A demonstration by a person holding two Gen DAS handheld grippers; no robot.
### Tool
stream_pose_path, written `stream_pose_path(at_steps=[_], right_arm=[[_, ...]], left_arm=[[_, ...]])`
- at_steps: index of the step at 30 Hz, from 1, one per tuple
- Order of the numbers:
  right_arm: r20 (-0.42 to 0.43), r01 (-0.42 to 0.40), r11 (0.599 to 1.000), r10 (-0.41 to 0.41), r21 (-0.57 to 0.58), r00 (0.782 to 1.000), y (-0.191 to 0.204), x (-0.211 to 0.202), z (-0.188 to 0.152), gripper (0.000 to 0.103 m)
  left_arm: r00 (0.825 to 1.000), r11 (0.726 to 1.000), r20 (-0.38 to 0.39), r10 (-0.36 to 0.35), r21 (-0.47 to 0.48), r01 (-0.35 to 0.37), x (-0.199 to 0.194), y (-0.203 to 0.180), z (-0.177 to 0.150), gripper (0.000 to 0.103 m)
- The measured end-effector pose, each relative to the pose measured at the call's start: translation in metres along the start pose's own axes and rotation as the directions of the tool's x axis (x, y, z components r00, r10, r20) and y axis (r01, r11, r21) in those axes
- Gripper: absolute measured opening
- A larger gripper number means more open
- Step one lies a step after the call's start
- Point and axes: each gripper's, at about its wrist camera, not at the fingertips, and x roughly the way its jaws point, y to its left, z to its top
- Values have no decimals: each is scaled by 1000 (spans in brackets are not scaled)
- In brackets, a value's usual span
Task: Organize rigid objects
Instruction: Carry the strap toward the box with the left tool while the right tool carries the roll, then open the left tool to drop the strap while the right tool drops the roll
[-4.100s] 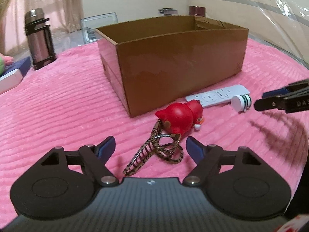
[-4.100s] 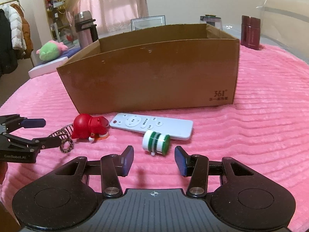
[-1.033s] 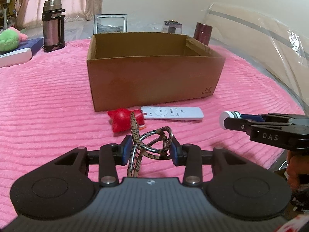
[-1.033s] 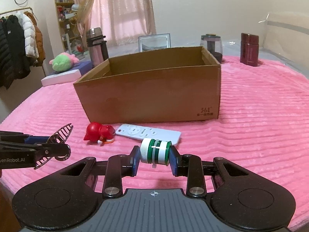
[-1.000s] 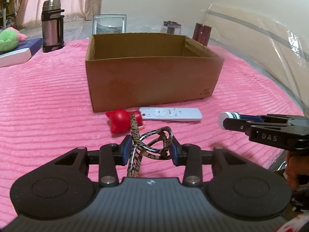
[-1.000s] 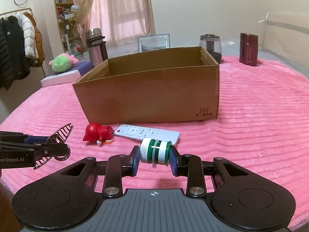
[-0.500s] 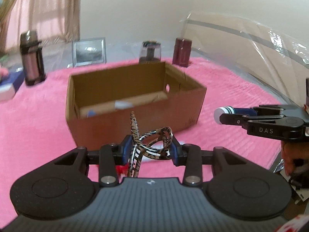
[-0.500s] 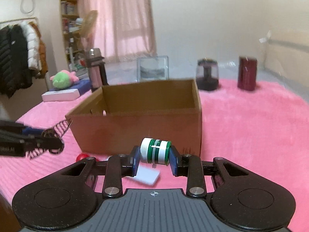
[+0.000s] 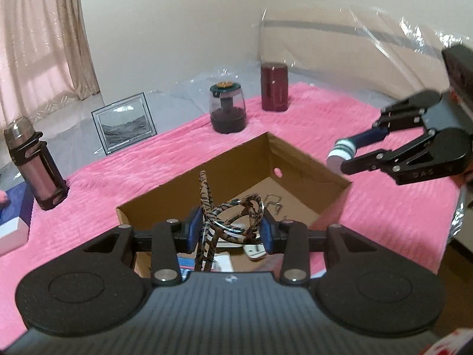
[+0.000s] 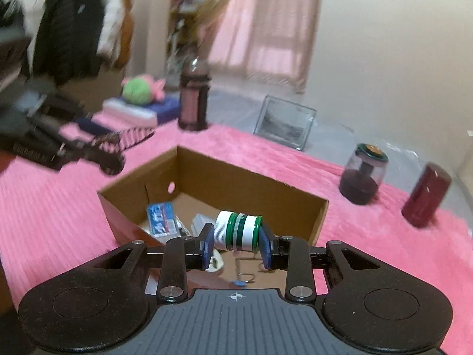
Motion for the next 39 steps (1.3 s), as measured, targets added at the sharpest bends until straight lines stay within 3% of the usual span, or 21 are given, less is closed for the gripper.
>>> stream_pose_path(at_steps=[8, 17, 30, 39], right_arm=[[-93, -47, 983, 31, -178, 995, -4, 40, 27, 29], [-229, -98, 961, 37, -258, 973, -5, 96, 28, 29], [-361, -125, 971, 44, -205, 932, -13, 173, 15, 29], [-413, -96, 987, 33, -132, 910, -27, 214, 13, 29]], left_arm=[[993, 999, -118, -11, 50, 17, 51, 22, 10, 35], [975, 995, -223, -27, 89, 48, 99, 30, 9, 35], [934, 1000, -356, 10, 4, -8, 182, 56, -9, 35], [926, 999, -377, 12, -24, -23, 214, 63, -13, 35]])
